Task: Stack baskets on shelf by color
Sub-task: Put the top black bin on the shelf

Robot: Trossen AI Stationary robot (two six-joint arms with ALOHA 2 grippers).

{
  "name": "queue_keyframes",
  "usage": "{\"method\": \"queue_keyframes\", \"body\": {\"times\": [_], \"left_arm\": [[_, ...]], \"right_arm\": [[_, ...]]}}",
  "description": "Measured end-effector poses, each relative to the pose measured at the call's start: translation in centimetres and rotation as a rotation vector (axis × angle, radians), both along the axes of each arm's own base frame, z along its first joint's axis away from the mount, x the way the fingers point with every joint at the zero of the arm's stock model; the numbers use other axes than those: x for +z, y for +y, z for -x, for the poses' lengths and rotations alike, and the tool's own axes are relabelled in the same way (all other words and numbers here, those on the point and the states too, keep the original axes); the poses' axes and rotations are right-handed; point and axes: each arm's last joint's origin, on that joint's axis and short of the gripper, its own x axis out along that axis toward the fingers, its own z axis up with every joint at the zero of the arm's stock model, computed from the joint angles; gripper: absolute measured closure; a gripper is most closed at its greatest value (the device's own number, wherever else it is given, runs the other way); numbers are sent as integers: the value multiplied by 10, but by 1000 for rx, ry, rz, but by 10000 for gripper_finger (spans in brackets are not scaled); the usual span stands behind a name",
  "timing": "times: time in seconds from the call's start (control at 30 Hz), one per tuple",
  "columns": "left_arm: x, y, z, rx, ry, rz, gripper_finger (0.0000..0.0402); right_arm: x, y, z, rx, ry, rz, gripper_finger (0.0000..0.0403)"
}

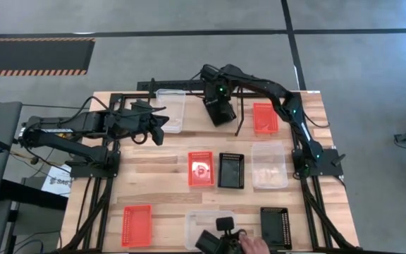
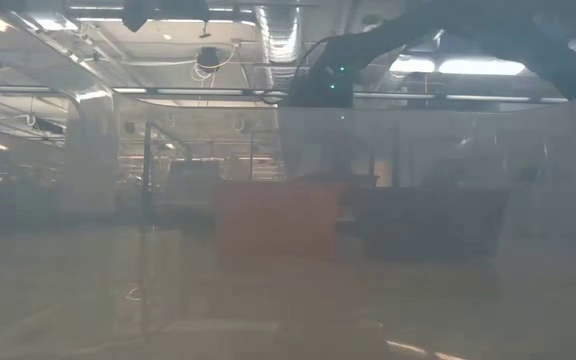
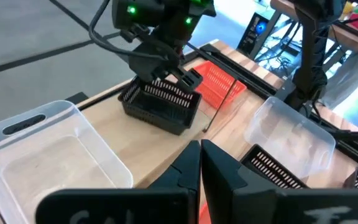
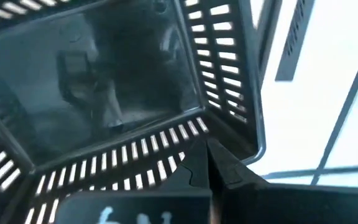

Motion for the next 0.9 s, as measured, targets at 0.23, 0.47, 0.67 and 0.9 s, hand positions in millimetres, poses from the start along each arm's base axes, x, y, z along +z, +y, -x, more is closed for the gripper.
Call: {"method": "queue_keyframes", "body": {"times": [0.23, 0.47, 0.67, 0.9], "left_arm": [[0, 0, 0, -2, 5, -5, 401], [0, 0, 0, -2, 6, -6, 401], [0, 0, 0, -2, 7, -6, 401], [0, 0, 0, -2, 8, -8, 401]], "right_arm": [[5, 15, -6, -89, -12, 23, 403], [15, 60, -21, 41, -13, -52, 403], [15, 74, -22, 84, 21, -97, 403], [14, 80, -20, 19, 14, -192, 403]]}}
